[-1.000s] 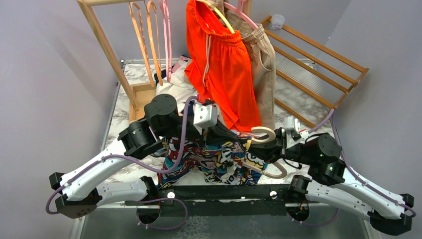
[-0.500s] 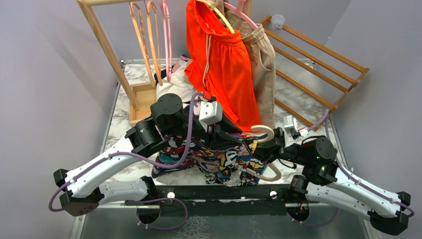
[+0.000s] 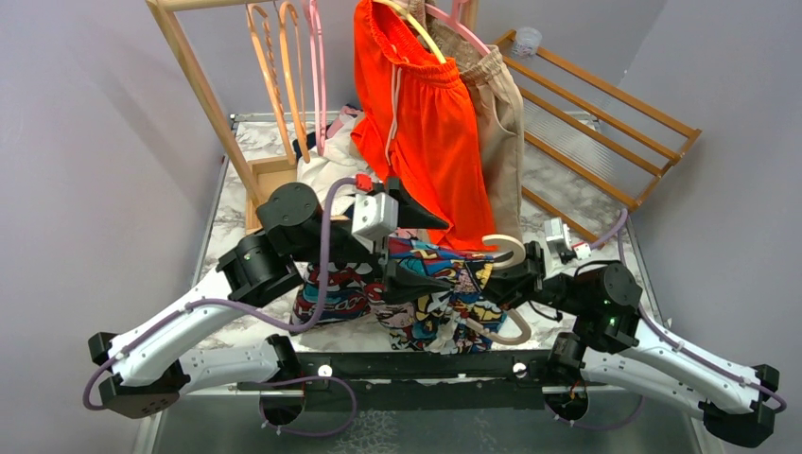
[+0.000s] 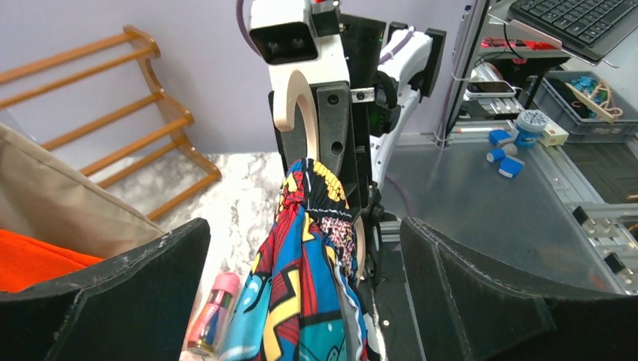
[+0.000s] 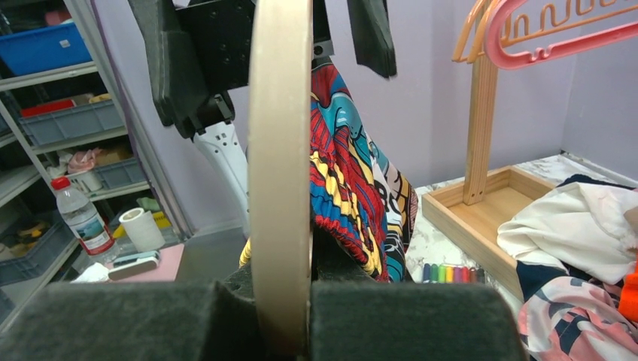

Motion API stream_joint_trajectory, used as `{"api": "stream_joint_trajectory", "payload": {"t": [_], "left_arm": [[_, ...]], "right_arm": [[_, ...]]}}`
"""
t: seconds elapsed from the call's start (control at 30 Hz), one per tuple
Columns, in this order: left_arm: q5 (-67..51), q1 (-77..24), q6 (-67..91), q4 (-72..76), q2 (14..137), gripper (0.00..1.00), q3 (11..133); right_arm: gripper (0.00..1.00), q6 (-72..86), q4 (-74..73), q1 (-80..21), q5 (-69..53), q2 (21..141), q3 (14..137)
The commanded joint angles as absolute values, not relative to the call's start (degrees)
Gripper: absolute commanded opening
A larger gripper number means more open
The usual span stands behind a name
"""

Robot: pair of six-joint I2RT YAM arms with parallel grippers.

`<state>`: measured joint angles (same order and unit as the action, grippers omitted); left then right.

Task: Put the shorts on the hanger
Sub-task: Hang the shorts on the hanger.

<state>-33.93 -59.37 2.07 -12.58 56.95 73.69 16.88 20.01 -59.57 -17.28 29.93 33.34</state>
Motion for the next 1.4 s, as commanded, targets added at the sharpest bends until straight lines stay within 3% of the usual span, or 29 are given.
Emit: {"api": "stream_joint_trajectory", "payload": {"t": [0.0, 0.37, 1.03, 1.37], "left_arm": [[-30.4, -59.6, -1.8, -13.2, 54.6, 0.99, 75.9], [-29.5, -59.7, -10.3, -30.4, 55.9, 0.99, 80.7], [-34.7, -59.7, -13.9, -43.0, 66.0, 0.99, 83.7], [-34.1, -61.0, -13.8, -45.6, 69.4, 0.81, 83.5]], "right_arm": [[0.01, 15.4, 23.4, -59.7, -15.5, 28.2, 33.7], [0.01, 11.1, 14.3, -59.7, -17.7, 25.6, 33.5], [0.01, 8.5, 7.8, -59.8, -21.3, 24.3, 33.0], [0.01, 6.0, 6.3, -59.8, -22.2, 27.2, 35.8]]}}
